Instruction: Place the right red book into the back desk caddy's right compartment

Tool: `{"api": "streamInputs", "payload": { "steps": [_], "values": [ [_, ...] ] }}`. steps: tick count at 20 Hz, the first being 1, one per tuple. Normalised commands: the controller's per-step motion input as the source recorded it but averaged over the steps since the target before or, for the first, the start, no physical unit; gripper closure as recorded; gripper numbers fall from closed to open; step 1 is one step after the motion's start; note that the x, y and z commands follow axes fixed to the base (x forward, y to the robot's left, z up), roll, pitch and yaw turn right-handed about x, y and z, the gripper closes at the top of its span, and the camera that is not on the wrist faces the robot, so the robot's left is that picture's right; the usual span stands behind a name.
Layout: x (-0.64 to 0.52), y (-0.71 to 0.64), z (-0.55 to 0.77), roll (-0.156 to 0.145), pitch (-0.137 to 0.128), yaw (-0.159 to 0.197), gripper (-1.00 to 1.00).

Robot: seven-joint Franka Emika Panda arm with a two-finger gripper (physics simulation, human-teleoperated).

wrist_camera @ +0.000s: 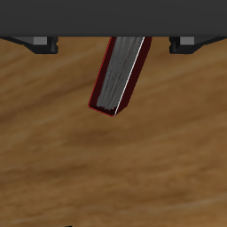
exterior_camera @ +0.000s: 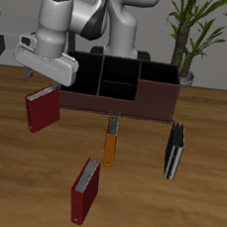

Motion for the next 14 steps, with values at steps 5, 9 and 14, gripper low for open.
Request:
{"api": "streamInputs", "payload": {
  "steps": [5, 9, 14],
  "values": [
    [0.12, -0.02, -0.32, -0.009, 0.041, -0.039, -1.00],
    [0.08, -0.08, -0.21, -0.014, 0.031, -0.041, -1.00],
    [0.09, -0.08, -0.27, -0.004, 0.034, -0.044, -1.00]
  ]
}}
